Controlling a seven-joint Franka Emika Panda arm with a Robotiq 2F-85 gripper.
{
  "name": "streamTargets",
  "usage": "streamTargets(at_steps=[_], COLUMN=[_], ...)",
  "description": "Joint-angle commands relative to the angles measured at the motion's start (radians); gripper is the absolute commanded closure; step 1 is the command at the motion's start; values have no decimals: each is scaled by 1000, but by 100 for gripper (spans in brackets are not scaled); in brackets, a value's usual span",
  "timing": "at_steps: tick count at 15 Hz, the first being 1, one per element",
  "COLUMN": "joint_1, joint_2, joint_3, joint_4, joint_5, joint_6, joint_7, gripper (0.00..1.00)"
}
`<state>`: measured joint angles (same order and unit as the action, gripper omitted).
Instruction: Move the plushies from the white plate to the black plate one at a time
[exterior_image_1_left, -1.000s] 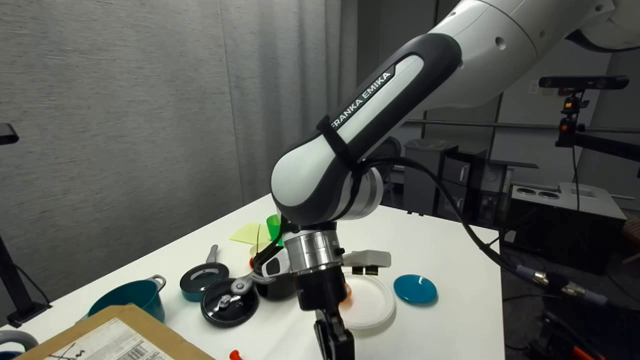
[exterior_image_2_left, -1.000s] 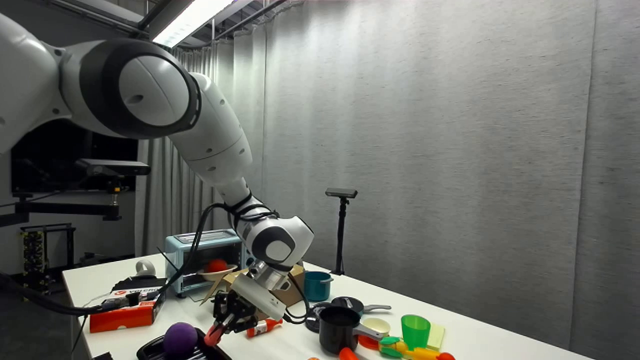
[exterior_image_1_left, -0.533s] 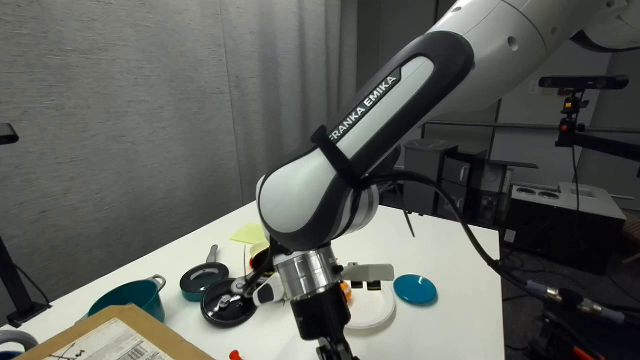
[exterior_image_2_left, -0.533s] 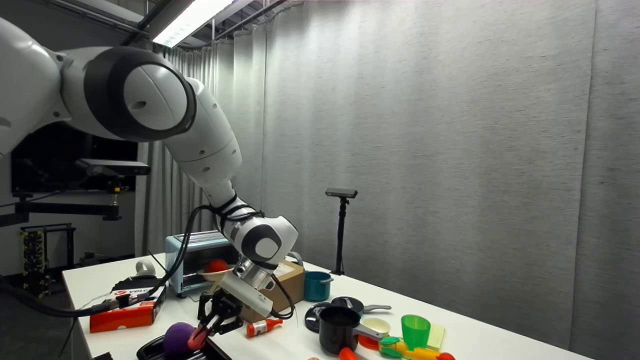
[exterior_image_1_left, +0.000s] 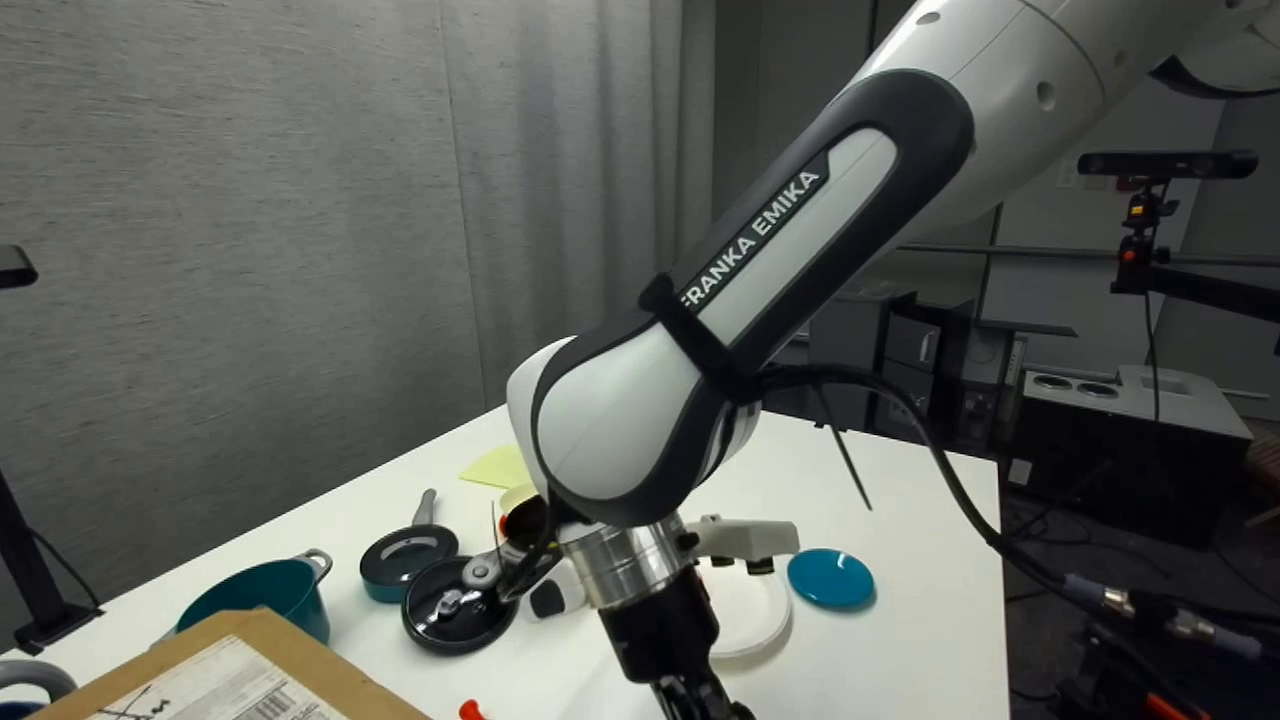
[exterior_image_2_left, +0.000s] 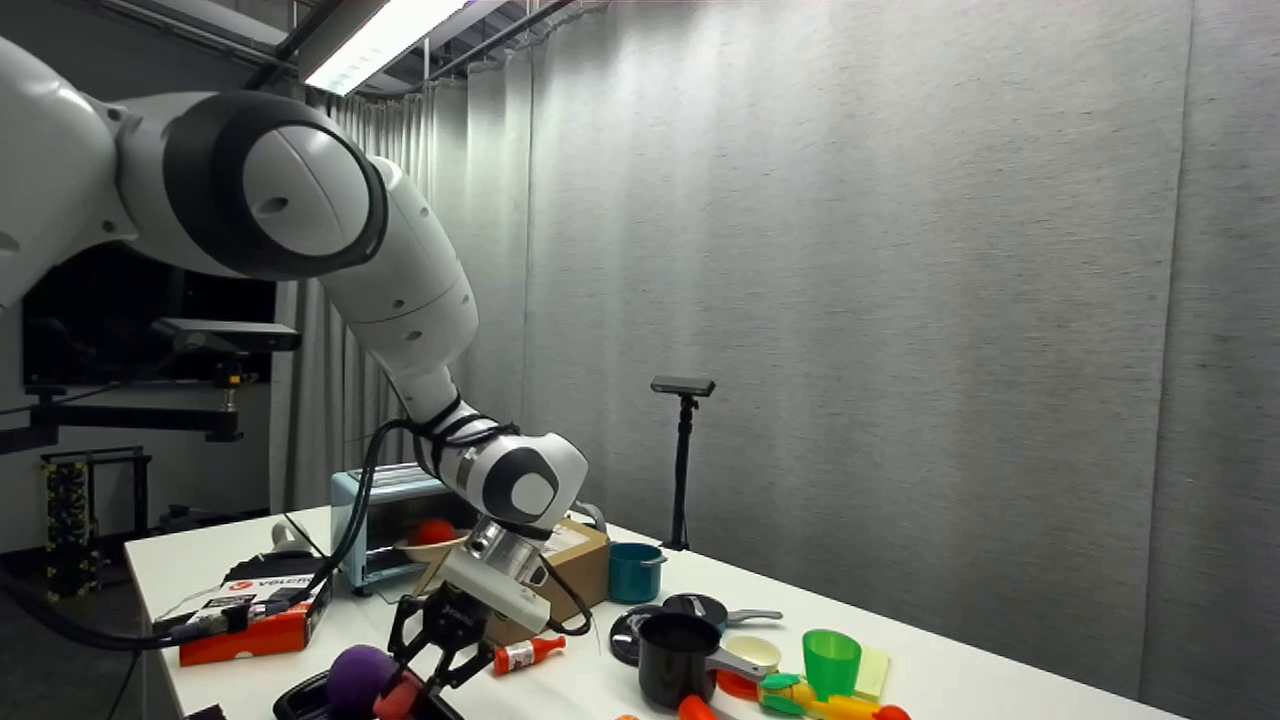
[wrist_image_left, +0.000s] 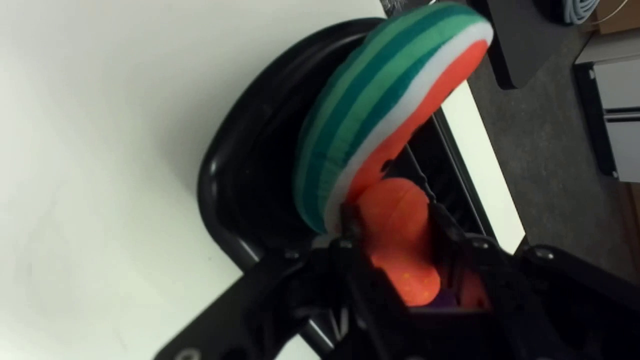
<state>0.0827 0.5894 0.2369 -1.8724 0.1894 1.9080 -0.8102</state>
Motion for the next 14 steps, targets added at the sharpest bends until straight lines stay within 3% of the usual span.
streamTargets(at_steps=[1,5,8,14], joint_1=[-38,-75,-94,-112], joint_2=[-73,-119,-147,-146], joint_3=[-5,-41,-91,-174], joint_4=[-17,16,20,-23], joint_5=[-11,11,9,-26], joint_6=[-104,-161,-128,161], joint_7=[-23,-15,59,221], gripper=[31,1,0,0])
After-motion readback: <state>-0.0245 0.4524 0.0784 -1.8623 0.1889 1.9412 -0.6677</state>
